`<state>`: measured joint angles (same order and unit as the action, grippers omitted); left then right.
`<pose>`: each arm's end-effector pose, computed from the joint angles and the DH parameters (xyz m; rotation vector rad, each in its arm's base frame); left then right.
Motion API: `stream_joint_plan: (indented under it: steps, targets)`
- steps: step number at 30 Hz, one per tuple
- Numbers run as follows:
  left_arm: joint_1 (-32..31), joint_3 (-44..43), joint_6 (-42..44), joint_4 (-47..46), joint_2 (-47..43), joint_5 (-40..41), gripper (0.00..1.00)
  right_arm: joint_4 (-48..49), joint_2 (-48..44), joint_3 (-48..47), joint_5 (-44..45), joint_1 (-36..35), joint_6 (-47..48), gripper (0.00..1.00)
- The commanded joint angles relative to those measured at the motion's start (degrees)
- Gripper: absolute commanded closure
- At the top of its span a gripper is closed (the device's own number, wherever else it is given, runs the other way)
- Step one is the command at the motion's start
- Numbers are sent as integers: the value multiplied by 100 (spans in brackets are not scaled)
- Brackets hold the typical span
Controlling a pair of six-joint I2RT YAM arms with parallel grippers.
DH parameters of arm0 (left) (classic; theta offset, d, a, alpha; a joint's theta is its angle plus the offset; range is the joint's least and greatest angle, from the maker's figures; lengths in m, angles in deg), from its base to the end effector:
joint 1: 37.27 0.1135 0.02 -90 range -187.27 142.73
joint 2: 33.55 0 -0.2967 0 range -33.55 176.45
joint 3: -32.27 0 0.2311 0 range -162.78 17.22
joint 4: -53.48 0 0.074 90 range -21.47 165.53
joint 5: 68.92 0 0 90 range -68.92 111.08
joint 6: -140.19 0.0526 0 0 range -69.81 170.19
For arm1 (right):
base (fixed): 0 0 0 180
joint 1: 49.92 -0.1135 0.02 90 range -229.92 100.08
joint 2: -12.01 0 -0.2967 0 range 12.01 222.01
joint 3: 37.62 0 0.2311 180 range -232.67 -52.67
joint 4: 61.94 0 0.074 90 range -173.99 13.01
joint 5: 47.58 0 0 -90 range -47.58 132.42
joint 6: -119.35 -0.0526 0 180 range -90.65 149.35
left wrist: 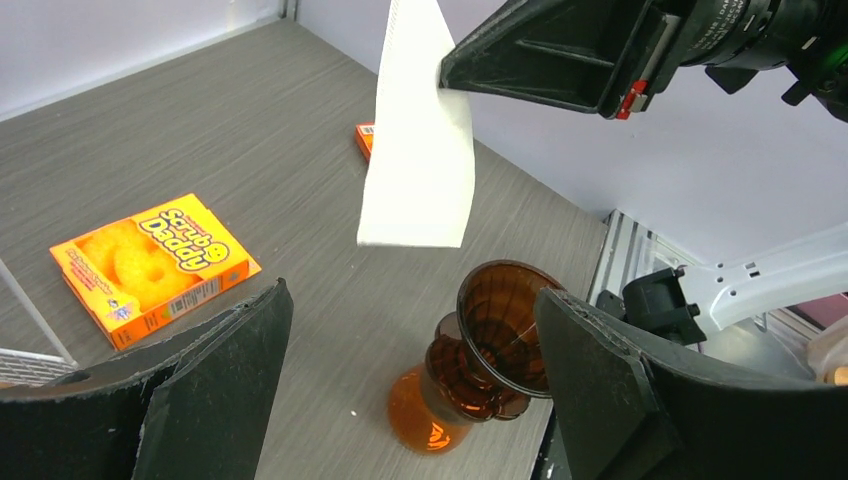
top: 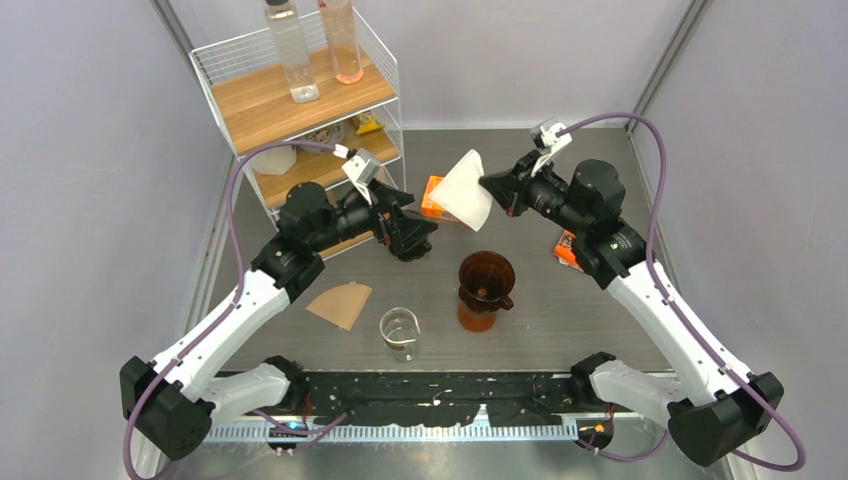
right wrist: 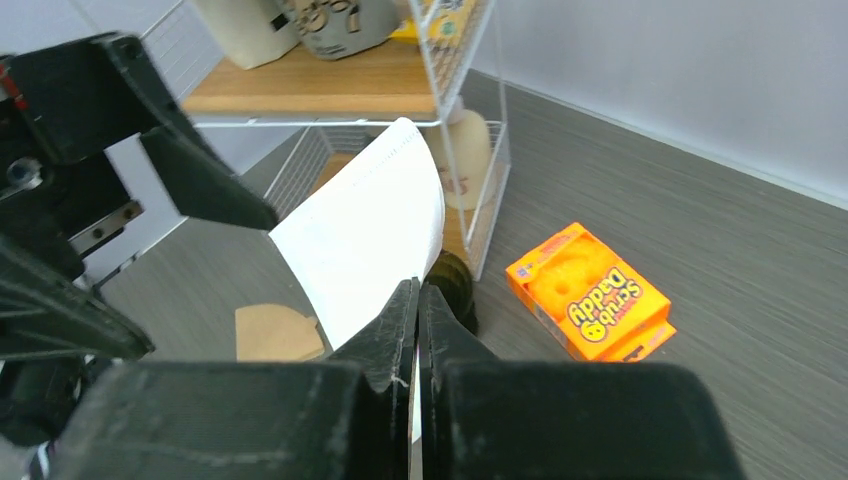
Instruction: Place the coffee filter in the dripper
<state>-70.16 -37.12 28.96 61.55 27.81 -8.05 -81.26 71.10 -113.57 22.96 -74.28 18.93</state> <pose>0.1764 -0.1445 0.4061 0.5886 1.5839 -1.1220 0.1861 0.1035 0.4298 -0.4665 1.5956 0.7381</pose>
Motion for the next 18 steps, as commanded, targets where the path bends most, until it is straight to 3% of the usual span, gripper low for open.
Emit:
stream_joint_plan:
  steps: [1, 9, 10, 12, 15, 18]
  targets:
    - [-18, -223, -89, -7, -29, -206, 1, 279, 62, -258, -590, -262, 331, 95]
    - [-102, -245, -661, -612, 360, -789, 1, 594, 6, -152, -716, -720, 286, 95]
    - [-116, -299, -681, -597, 411, -803, 4, 616, 17, -151, -717, -766, 240, 95]
    - [-154, -362, -708, -577, 496, -809, 14, 651, 39, -145, -754, -836, 224, 95]
    - [-178, -410, -708, -564, 534, -784, 48, 630, 39, -116, -764, -886, 232, 94]
    - [-179, -437, -626, -421, 481, -661, 72, 606, 16, -60, -703, -901, 244, 93]
